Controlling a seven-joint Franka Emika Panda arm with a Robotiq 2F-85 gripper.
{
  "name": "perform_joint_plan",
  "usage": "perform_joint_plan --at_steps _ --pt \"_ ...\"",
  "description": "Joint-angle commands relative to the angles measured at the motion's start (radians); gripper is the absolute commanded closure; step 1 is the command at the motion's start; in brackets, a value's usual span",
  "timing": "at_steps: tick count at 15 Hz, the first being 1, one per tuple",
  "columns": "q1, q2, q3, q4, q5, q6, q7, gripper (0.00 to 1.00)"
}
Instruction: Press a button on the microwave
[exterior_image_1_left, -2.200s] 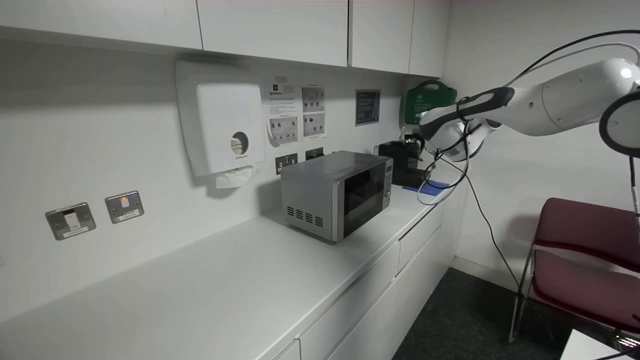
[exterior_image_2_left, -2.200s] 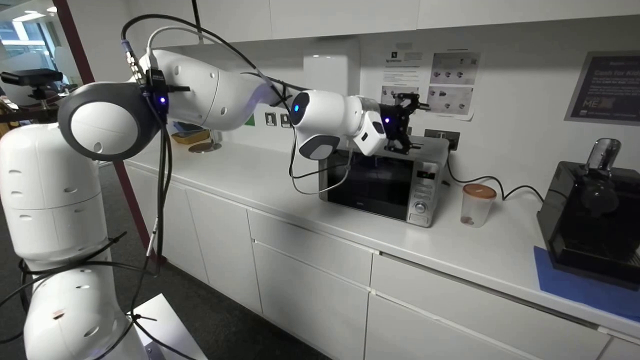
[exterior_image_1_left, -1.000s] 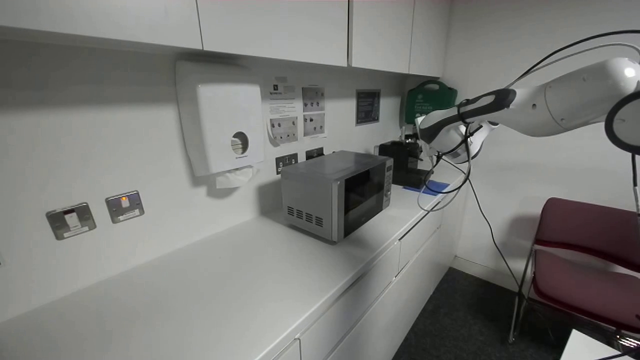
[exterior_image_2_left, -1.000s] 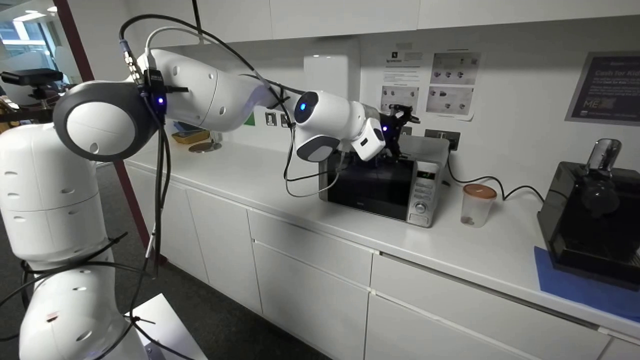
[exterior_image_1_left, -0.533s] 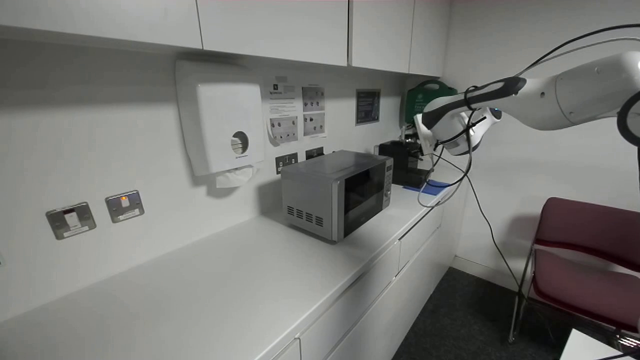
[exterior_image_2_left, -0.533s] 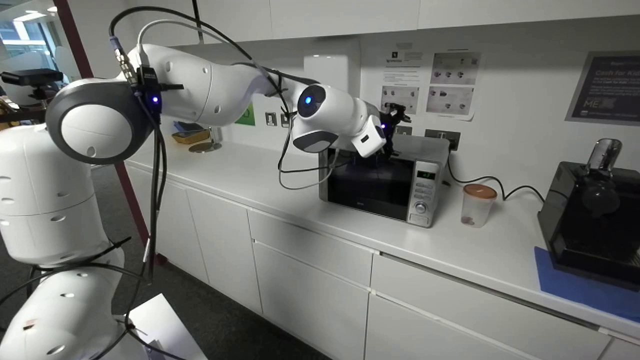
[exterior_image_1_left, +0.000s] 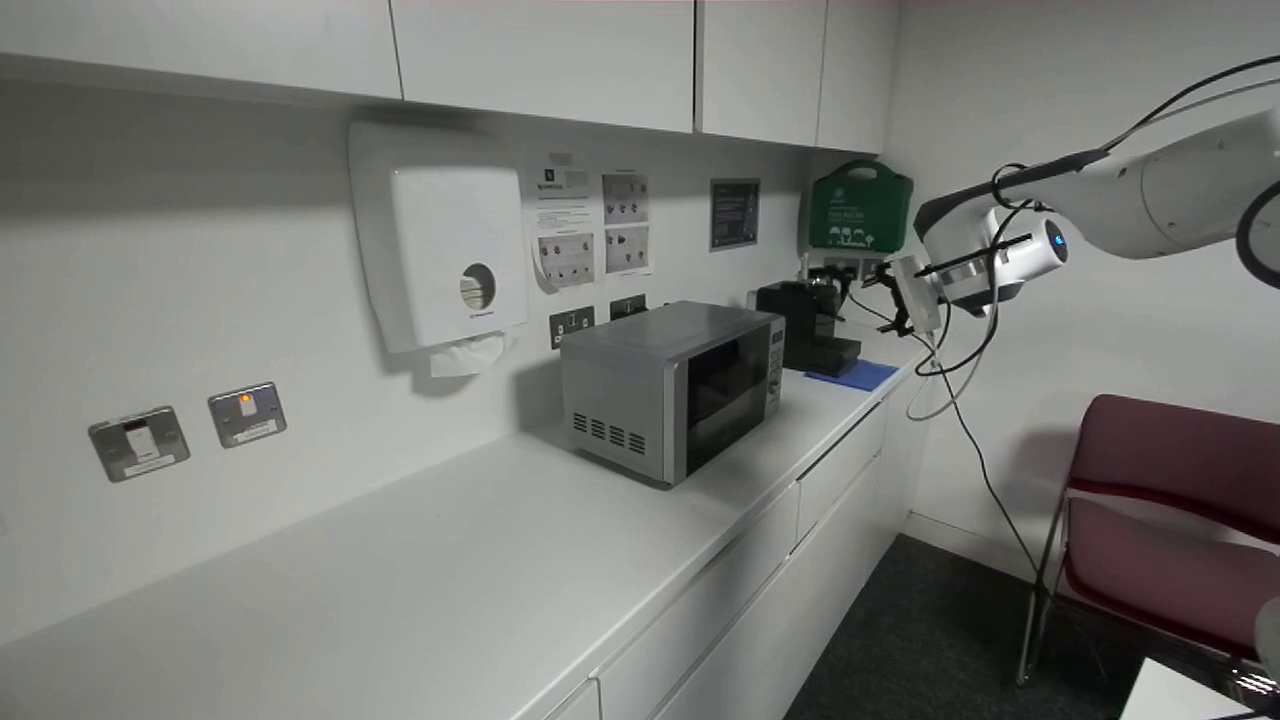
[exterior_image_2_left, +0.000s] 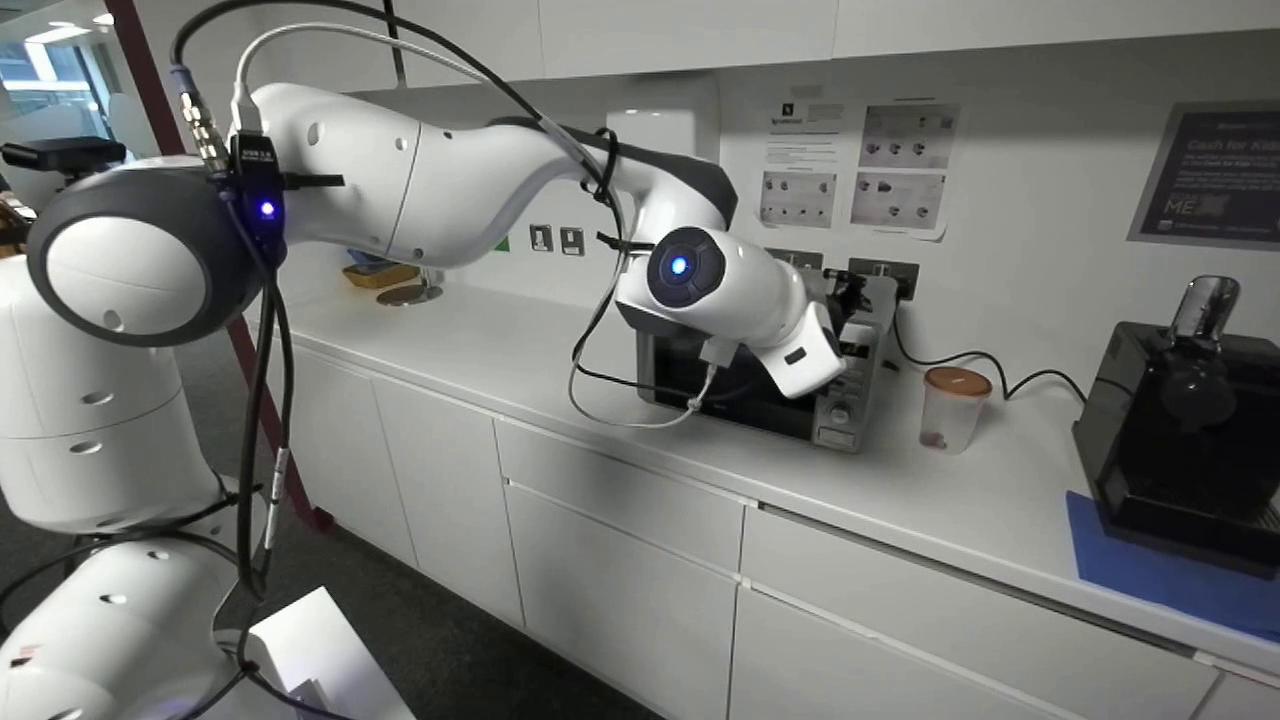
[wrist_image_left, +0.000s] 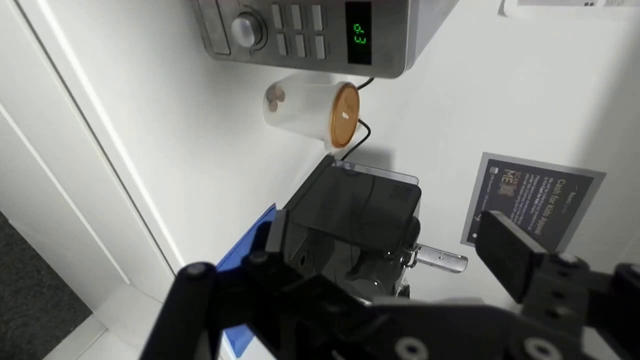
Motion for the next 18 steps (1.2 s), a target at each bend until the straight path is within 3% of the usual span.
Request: perform_joint_plan --at_steps 1,6,11,14,18 --pt "-0.046 0.027 0.016 0.039 0.076 -0.064 -0.274 0.0" --pt "-0.058 0.099 0.036 0.111 0.197 -0.122 -0.624 0.0" --pt "-0.073 0.271 0.111 0.33 0.618 0.029 -0.903 0.0" --pt "-0.047 0.334 0.085 0.425 0.866 0.049 -1.047 0.0" --pt "-0.037 0.255 0.043 0.263 1.165 -0.077 -1.232 0.0"
